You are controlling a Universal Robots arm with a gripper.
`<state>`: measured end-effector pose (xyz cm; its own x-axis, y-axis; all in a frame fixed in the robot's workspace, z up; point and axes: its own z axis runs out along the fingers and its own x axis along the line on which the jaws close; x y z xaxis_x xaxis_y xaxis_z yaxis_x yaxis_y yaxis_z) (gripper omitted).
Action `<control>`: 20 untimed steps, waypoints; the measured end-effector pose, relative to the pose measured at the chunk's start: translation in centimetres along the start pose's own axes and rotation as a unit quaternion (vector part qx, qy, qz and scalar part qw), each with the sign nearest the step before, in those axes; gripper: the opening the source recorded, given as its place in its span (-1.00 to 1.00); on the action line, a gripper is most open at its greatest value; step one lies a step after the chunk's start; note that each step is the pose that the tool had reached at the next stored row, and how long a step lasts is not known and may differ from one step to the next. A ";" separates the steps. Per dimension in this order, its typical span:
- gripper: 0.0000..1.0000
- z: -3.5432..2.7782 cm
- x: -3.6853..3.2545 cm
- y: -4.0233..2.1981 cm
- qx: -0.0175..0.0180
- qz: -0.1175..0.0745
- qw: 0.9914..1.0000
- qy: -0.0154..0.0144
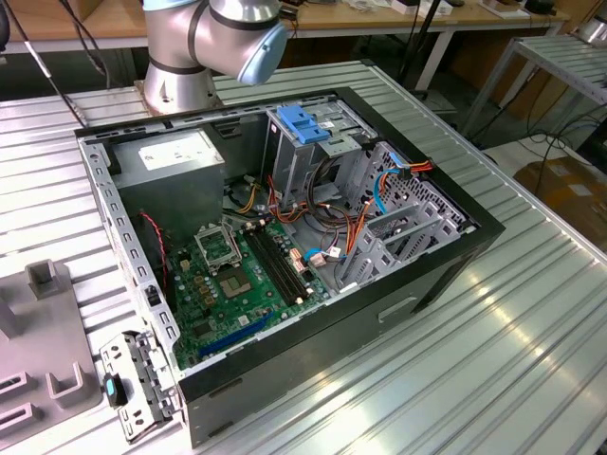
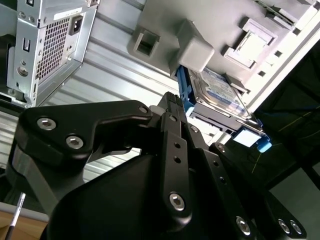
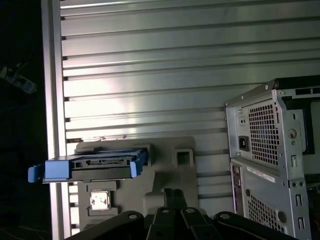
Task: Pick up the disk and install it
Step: 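Reach for the disk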
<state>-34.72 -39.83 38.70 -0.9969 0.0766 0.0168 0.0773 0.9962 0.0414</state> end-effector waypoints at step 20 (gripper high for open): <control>-0.79 0.50 9.80 0.11 -0.001 0.000 1.000 0.001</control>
<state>-44.49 -38.95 38.37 -0.9969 0.0771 0.0180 0.0778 0.9960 0.0436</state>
